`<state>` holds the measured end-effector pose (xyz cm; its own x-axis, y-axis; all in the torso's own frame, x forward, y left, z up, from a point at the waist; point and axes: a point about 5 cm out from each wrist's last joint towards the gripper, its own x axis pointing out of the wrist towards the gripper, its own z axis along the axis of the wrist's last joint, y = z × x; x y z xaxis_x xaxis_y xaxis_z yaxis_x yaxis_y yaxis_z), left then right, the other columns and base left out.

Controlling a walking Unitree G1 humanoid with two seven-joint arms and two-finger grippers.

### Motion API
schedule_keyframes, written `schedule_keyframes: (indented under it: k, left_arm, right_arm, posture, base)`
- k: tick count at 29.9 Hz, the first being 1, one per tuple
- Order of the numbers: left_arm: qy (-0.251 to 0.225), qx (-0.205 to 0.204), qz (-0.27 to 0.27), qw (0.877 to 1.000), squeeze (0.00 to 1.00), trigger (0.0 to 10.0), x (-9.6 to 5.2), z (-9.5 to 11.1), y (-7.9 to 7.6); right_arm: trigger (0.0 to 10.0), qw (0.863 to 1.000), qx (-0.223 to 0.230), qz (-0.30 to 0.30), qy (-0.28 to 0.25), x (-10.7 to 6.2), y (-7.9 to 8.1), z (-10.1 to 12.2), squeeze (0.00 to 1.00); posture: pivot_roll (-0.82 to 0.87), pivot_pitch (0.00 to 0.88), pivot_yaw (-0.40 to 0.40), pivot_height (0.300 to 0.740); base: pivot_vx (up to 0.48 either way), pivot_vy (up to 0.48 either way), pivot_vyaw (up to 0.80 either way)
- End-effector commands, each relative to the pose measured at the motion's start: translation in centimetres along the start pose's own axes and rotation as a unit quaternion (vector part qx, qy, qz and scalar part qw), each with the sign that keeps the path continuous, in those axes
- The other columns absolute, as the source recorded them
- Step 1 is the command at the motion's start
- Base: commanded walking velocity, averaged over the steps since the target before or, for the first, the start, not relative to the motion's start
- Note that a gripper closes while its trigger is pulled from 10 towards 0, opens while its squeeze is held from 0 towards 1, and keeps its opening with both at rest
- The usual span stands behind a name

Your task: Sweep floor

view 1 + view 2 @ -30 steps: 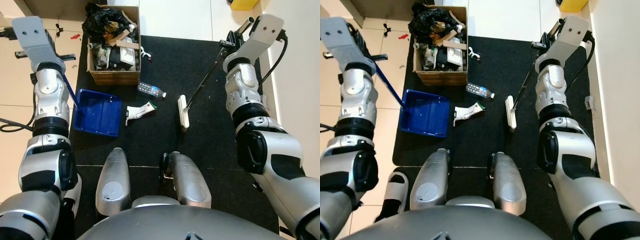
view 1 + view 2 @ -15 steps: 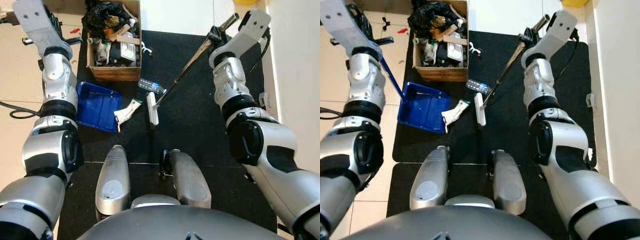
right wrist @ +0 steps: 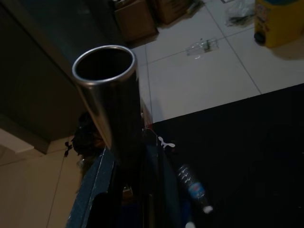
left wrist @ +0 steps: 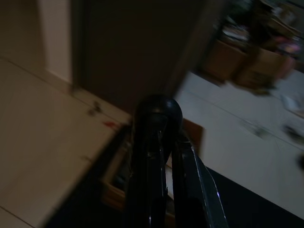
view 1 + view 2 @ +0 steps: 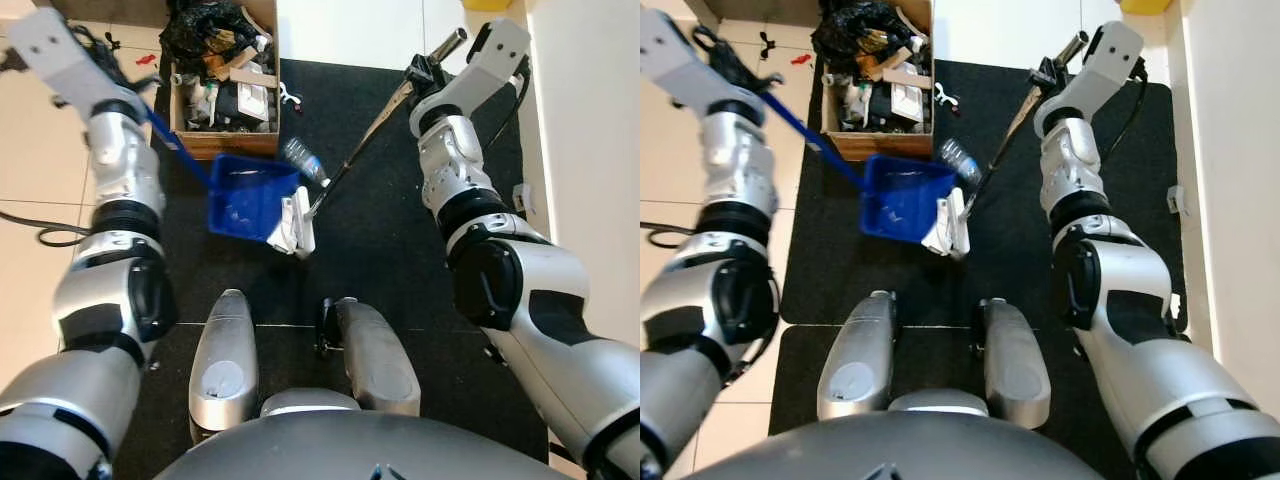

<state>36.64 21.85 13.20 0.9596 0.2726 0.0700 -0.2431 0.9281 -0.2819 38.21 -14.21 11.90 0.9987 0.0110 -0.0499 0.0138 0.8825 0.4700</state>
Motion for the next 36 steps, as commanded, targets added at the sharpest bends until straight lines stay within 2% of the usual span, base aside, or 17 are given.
schedule_keyframes:
  k: [1, 5, 10, 14, 17, 19, 21, 22, 23, 24, 25, 26, 30, 31, 34, 36]
  left_arm:
    - [-0.005, -0.028, -0.016, 0.999, 0.00, 10.0, -0.2, -0.1, -0.9]
    - [0.005, -0.017, -0.027, 0.999, 0.00, 10.0, -0.6, -0.8, -1.4]
    - [0.017, -0.004, -0.033, 0.999, 0.00, 10.0, -0.9, -1.5, -1.5]
    - [0.032, -0.001, -0.026, 0.999, 0.00, 10.0, -1.2, -2.1, -1.2]
    - [0.037, 0.004, -0.024, 0.999, 0.00, 10.0, -1.3, -2.3, -1.1]
    - [0.044, 0.010, -0.023, 0.999, 0.00, 10.0, -1.4, -2.5, -0.9]
    - [0.044, 0.010, -0.023, 0.999, 0.00, 10.0, -1.4, -2.5, -0.9]
    - [0.047, 0.011, -0.023, 0.999, 0.00, 10.0, -1.5, -2.7, -0.8]
    - [0.051, 0.009, -0.022, 0.998, 0.00, 10.0, -1.7, -2.9, -0.6]
    - [0.051, 0.009, -0.022, 0.998, 0.00, 10.0, -1.7, -2.9, -0.6]
    - [0.063, 0.013, -0.020, 0.998, 0.00, 10.0, -2.0, -3.3, -0.3]
    - [0.067, 0.010, -0.020, 0.997, 0.00, 10.0, -2.0, -3.4, -0.3]
    - [0.084, 0.011, -0.020, 0.996, 0.00, 10.0, -2.1, -3.6, -0.1]
    - [0.084, 0.001, -0.019, 0.996, 0.00, 10.0, -2.1, -3.4, 0.0]
    - [0.078, -0.008, -0.020, 0.997, 0.00, 10.0, -2.0, -2.9, -0.1]
    - [0.065, -0.015, -0.027, 0.997, 0.00, 10.0, -2.0, -1.8, -0.4]
  right_arm:
    - [10.0, 0.998, 0.057, -0.011, 0.005, -0.1, 0.2, -0.6, 0.00]
    - [10.0, 0.998, 0.064, -0.005, 0.001, 0.0, 0.7, -0.5, 0.00]
    - [10.0, 0.997, 0.070, 0.010, -0.023, 0.5, 1.2, 0.8, 0.00]
    - [10.0, 0.994, 0.076, 0.016, -0.071, 1.2, 1.0, 3.8, 0.00]
    - [10.0, 0.994, 0.070, 0.018, -0.082, 1.3, 0.9, 4.5, 0.00]
    - [10.0, 0.993, 0.051, 0.022, -0.105, 1.4, 0.6, 5.9, 0.00]
    - [10.0, 0.993, 0.051, 0.022, -0.105, 1.4, 0.6, 5.9, 0.00]
    - [10.0, 0.992, 0.036, 0.024, -0.118, 1.4, 0.4, 6.6, 0.00]
    - [10.0, 0.991, -0.001, 0.029, -0.133, 1.4, 0.1, 7.4, 0.00]
    - [10.0, 0.991, -0.001, 0.029, -0.133, 1.4, 0.1, 7.4, 0.00]
    - [10.0, 0.985, -0.066, 0.038, -0.153, 1.2, -0.3, 8.4, 0.00]
    - [10.0, 0.982, -0.089, 0.041, -0.159, 1.0, -0.4, 8.7, 0.00]
    - [10.0, 0.977, -0.122, 0.043, -0.170, 0.8, -0.9, 9.2, 0.00]
    - [10.0, 0.974, -0.133, 0.037, -0.180, 0.5, -1.7, 9.5, 0.00]
    - [10.0, 0.973, -0.134, 0.029, -0.185, 0.2, -2.4, 9.7, 0.00]
    - [10.0, 0.973, -0.132, 0.018, -0.188, -0.5, -3.8, 9.6, 0.00]
  posture:
    - [0.16, 0.136, -0.121, 0.740]
    - [0.16, 0.134, -0.121, 0.740]
    - [0.15, 0.130, -0.121, 0.740]
    - [0.15, 0.124, -0.120, 0.740]
    - [0.14, 0.117, -0.119, 0.740]
    - [0.14, 0.117, -0.119, 0.740]
    - [0.14, 0.117, -0.119, 0.740]
    - [0.14, 0.109, -0.117, 0.740]
    - [0.14, 0.103, -0.114, 0.740]
    - [0.14, 0.103, -0.114, 0.740]
    - [0.14, 0.099, -0.112, 0.740]
    - [0.14, 0.099, -0.112, 0.740]
    - [0.14, 0.095, -0.111, 0.740]
    - [0.14, 0.086, -0.110, 0.740]
    - [0.14, 0.086, -0.110, 0.740]
    - [0.14, 0.081, -0.107, 0.740]
  base:
    - [0.000, 0.000, 0.00]
    - [0.000, 0.000, 0.00]
    - [0.000, 0.000, 0.00]
    - [0.000, 0.000, 0.00]
    - [0.000, 0.000, 0.00]
    - [0.000, 0.000, 0.00]
    - [0.000, 0.000, 0.00]
    - [0.000, 0.000, 0.00]
    - [0.000, 0.000, 0.00]
    - [0.000, 0.000, 0.00]
    - [0.000, 0.000, 0.00]
    - [0.000, 0.000, 0.00]
    - [0.000, 0.000, 0.00]
    - [0.000, 0.000, 0.00]
    - [0.000, 0.000, 0.00]
    - [0.000, 0.000, 0.00]
